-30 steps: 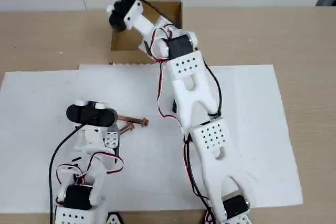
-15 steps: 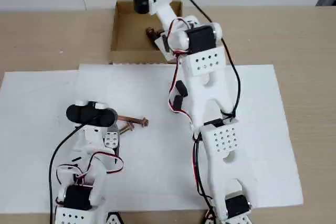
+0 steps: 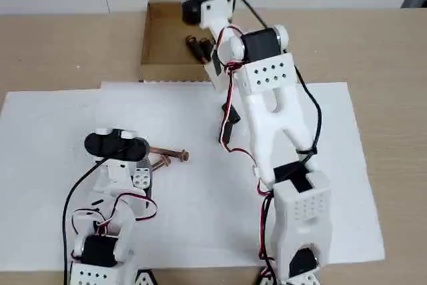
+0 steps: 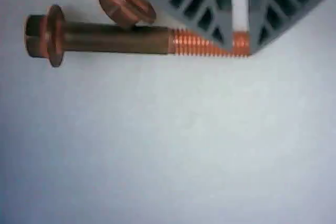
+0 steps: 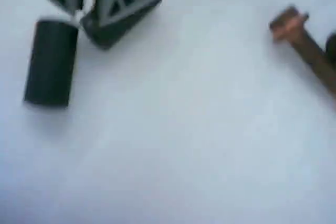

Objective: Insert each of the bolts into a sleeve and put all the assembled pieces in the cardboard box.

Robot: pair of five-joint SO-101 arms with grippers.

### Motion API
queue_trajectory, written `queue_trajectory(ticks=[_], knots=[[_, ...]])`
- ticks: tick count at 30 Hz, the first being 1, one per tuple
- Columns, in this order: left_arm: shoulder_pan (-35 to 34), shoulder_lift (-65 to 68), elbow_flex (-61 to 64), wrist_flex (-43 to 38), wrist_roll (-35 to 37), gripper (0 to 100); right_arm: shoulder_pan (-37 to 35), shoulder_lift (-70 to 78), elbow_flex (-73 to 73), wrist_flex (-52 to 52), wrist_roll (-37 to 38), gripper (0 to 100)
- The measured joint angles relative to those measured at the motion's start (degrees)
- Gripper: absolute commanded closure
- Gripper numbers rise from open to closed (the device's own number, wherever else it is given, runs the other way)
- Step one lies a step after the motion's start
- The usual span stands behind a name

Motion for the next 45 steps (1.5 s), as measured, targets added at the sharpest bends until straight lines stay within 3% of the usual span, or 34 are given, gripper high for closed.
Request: queue_trajectory(ticks=[7, 13, 19, 24, 38, 43, 45], knots=[[0.00, 0.00, 0.00, 0.00, 0.00, 99, 0.00, 3.52, 2.81, -0.18, 0.09, 99.5], [0.00, 0.00, 0.00, 0.00, 0.00, 99, 0.00, 10.20, 2.90, -1.14, 8.09, 98.7], [0.00, 0.00, 0.00, 0.00, 0.00, 99, 0.09, 13.27, 2.90, -1.23, 9.49, 84.3], [0.00, 0.00, 0.00, 0.00, 0.00, 99, 0.09, 13.54, 2.90, -3.25, 9.49, 83.8], [0.00, 0.00, 0.00, 0.00, 0.00, 99, 1.58, 20.75, 2.90, -8.70, 9.49, 84.2], [0.00, 0.00, 0.00, 0.00, 0.00, 99, 2.02, 22.77, 2.37, -9.14, 9.67, 98.0], [0.00, 0.00, 0.00, 0.00, 0.00, 99, 2.64, 23.03, 2.11, -9.58, 9.67, 98.7]])
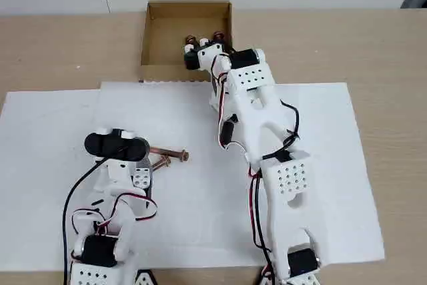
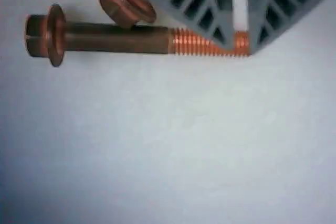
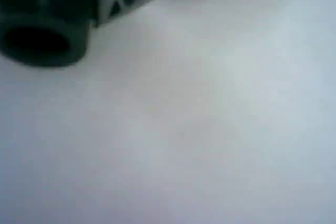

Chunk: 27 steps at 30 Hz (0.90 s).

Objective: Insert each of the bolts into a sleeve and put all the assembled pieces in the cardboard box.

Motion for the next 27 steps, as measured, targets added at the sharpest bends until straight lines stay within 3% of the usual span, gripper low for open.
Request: queue_trajectory(ticks=[7, 15, 27], knots=[[0.00, 0.00, 0.00, 0.00, 0.00, 99, 0.09, -0.44, -0.35, 0.53, -0.09, 99.5], [0.00, 0.00, 0.00, 0.00, 0.00, 99, -0.44, -6.77, -2.90, 8.09, -0.53, 99.5], [0.00, 0.00, 0.00, 0.00, 0.00, 99, -0.26, -31.82, -1.23, 9.14, -12.04, 99.5]])
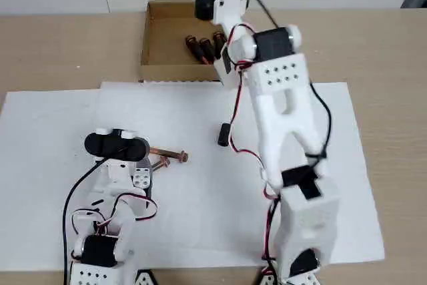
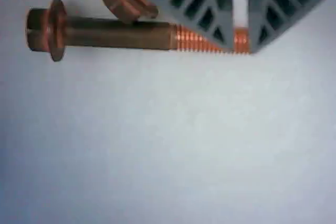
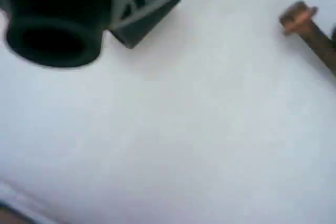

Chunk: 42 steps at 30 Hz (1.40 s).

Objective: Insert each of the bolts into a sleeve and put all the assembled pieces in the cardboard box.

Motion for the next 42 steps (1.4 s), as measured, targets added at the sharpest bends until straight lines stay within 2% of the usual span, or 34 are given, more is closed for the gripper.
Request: queue_trajectory(ticks=[15, 21, 27, 33, 40, 42], knots=[[0.00, 0.00, 0.00, 0.09, 0.00, 99, 9.58, -33.58, 40.09, 0.26, -10.46, 99.5], [0.00, 0.00, -4.31, 6.95, -0.18, 99, 14.59, -41.05, 51.78, 0.26, -12.22, 99.5], [0.00, 0.18, -12.57, 13.54, -6.42, 99, 19.78, -47.12, 61.19, -0.70, -12.22, 99.5], [-5.45, 11.34, -22.59, 15.82, -6.77, 99, 24.79, -53.89, 67.69, -2.46, -12.22, 99.5], [-5.98, 33.76, -40.53, 20.92, -7.12, 99, 30.15, -61.54, 75.96, -7.03, -12.22, 99.5], [-5.98, 39.65, -45.54, 23.47, -9.41, 99, 31.12, -63.38, 78.07, -8.44, -12.22, 99.5]])
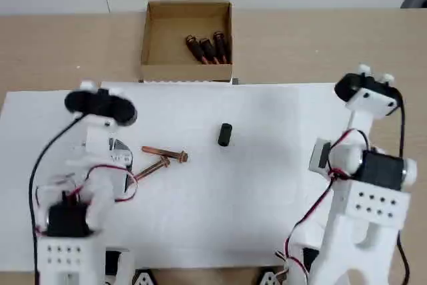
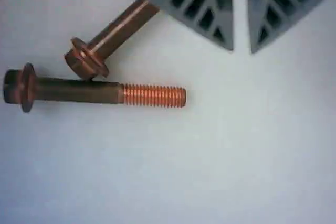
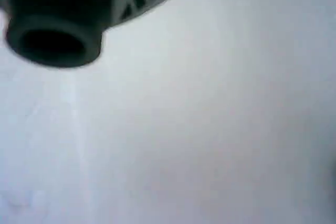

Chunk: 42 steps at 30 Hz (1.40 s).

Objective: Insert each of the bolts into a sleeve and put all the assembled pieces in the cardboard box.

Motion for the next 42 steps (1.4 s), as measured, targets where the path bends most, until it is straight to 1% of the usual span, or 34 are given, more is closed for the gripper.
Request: queue_trajectory(ticks=[3, 6, 9, 13, 20, 24, 27, 32, 42], knots=[[-0.09, 7.65, -5.80, 3.34, -4.04, 99, 1.05, -2.29, 2.99, -1.67, 0.00, 99.5], [-0.09, 13.71, -9.49, 6.86, -10.64, 99, 1.93, -3.96, 5.63, -3.87, 0.00, 99.5], [-0.09, 18.46, -11.34, 8.88, -16.18, 99, 1.93, -5.10, 8.53, -5.98, 0.00, 99.5], [-0.09, 23.65, -11.78, 10.46, -20.40, 99, 1.93, -5.54, 12.04, -8.70, 0.00, 99.5], [0.00, 33.85, -13.71, 12.66, -24.44, 99, 1.93, -5.54, 16.09, -13.27, 0.00, 99.5], [2.37, 39.12, -17.93, 14.07, -27.08, 92, 1.93, -5.54, 17.93, -16.35, 0.00, 99.5], [4.48, 42.29, -21.45, 15.47, -28.57, 90, 1.93, -5.54, 18.20, -17.67, 0.00, 99.5], [6.42, 47.21, -26.99, 16.35, -28.66, 90, 1.93, -5.54, 18.20, -18.55, 0.00, 99.5], [9.23, 60.04, -33.58, 16.35, -28.66, 90, 1.93, -5.54, 18.37, -18.99, 0.00, 99.5]])
